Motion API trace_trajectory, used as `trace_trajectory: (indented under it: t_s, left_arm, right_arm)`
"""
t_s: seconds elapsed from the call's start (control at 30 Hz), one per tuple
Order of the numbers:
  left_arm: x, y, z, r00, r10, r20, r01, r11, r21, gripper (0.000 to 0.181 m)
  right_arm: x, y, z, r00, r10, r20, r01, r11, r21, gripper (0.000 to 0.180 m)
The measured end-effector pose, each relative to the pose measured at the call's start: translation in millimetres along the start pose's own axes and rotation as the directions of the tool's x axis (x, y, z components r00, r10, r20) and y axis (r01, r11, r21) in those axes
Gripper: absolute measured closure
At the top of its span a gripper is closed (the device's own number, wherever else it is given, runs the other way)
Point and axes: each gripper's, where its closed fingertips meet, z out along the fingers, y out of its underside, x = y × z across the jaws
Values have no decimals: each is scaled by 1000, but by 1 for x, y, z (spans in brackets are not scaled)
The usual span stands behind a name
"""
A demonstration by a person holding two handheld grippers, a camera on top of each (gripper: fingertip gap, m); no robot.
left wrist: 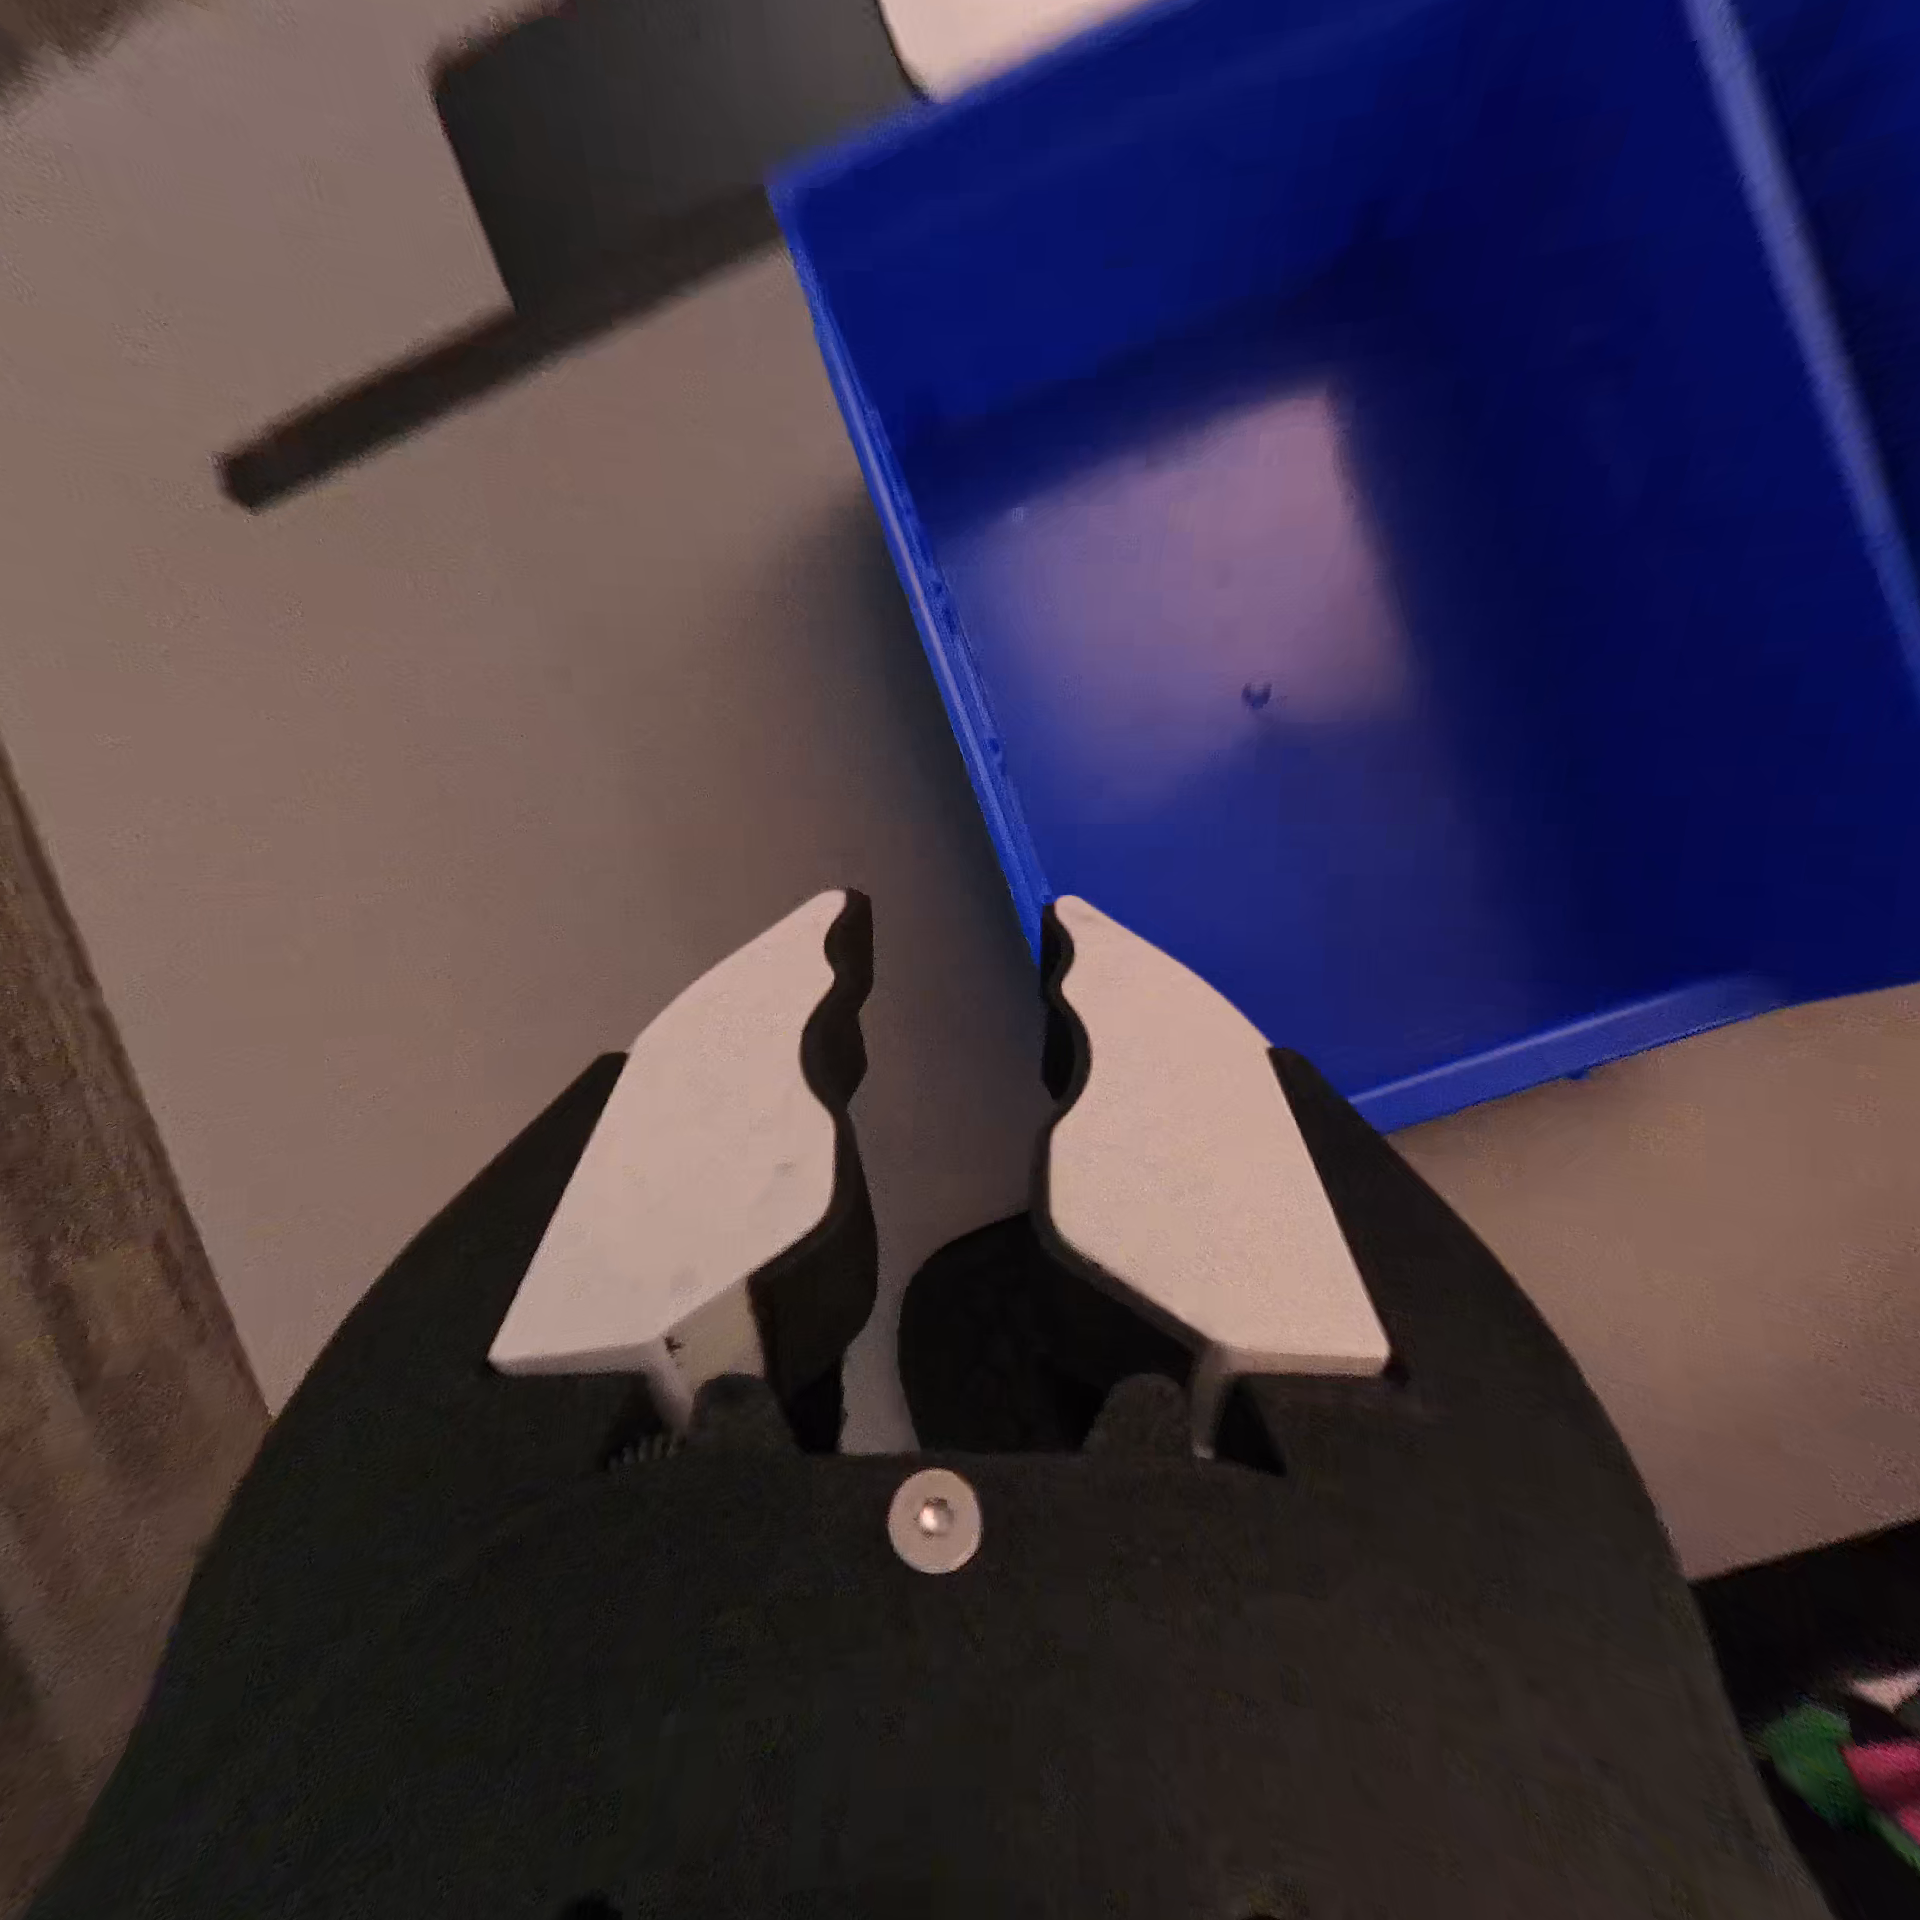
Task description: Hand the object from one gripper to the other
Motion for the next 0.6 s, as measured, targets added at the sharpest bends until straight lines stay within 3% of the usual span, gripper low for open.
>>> trace_trajectory:
  t_s: [0.07,0.13,0.2,0.23,0.33,0.4,0.5,0.6]
  left_arm:
    - [-2,-14,-21,1000,-1,22,-2,992,125,152]
    - [0,-26,-39,999,11,39,-19,973,230,152]
    - [5,-34,-52,998,31,59,-47,953,301,149]
    - [7,-36,-55,997,40,71,-61,946,320,148]
    - [12,-37,-60,993,60,100,-90,938,335,137]
    - [17,-37,-61,992,79,97,-107,935,338,134]
    - [26,-40,-64,990,109,86,-133,925,357,133]
    - [35,-38,-68,985,149,82,-169,916,363,133]
  right_arm:
    - [-38,-48,-39,993,-99,58,77,948,310,145]
    - [-95,-77,-76,951,-287,118,179,818,546,146]
    - [-157,-91,-99,879,-440,184,196,686,701,146]
    - [-185,-96,-101,847,-465,257,158,682,714,144]
    - [-256,-93,-54,743,-440,505,154,846,510,141]
    - [-278,-80,5,754,-364,547,252,929,271,147]
    - [-277,-53,76,821,-278,499,341,939,-37,154]
    - [-272,-43,104,858,-234,458,339,926,-163,148]
